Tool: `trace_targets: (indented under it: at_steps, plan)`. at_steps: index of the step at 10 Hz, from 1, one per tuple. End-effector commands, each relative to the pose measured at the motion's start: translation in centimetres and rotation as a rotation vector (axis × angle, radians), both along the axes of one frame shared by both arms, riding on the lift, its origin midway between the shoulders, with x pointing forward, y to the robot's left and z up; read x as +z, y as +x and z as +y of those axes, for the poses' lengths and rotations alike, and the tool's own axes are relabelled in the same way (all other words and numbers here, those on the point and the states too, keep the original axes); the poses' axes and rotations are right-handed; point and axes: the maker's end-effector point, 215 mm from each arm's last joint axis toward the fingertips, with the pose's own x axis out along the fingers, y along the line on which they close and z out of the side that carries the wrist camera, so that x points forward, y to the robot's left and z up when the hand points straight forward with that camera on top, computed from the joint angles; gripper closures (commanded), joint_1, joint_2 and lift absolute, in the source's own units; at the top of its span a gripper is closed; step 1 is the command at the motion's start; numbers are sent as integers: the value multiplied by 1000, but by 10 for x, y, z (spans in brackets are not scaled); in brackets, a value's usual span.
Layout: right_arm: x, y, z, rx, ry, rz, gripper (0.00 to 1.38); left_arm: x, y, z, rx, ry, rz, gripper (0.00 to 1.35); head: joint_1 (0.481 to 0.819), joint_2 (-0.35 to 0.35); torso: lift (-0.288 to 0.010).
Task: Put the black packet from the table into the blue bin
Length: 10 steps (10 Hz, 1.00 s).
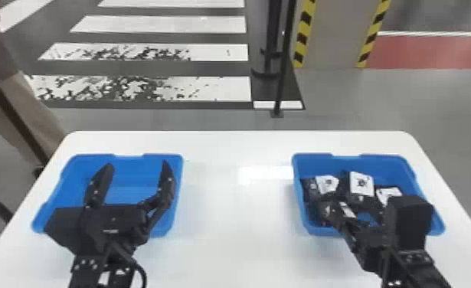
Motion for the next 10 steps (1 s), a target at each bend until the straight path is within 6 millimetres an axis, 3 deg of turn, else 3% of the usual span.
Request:
trace_targets:
  at_steps: [1,2,6,8,10]
  plan:
    - [-5,-6,-6,-16,-8,26,223,-2,0,1,1,-6,4,61,695,-15,-110]
    - [1,-4,-4,-12,1,6,59,-1,0,1,1,-8,2,61,695,-22,-110]
    - [103,0,13,39,173,-380,125,1,1,2,6,-9,-11,61,695,2,-110]
    - [125,1,10,46,219,-473,130,3,1,2,6,-6,-16,61,695,5,-110]
    - [125,4,10,57,222,-484,147,3,1,2,6,-6,-16,61,695,0,-110]
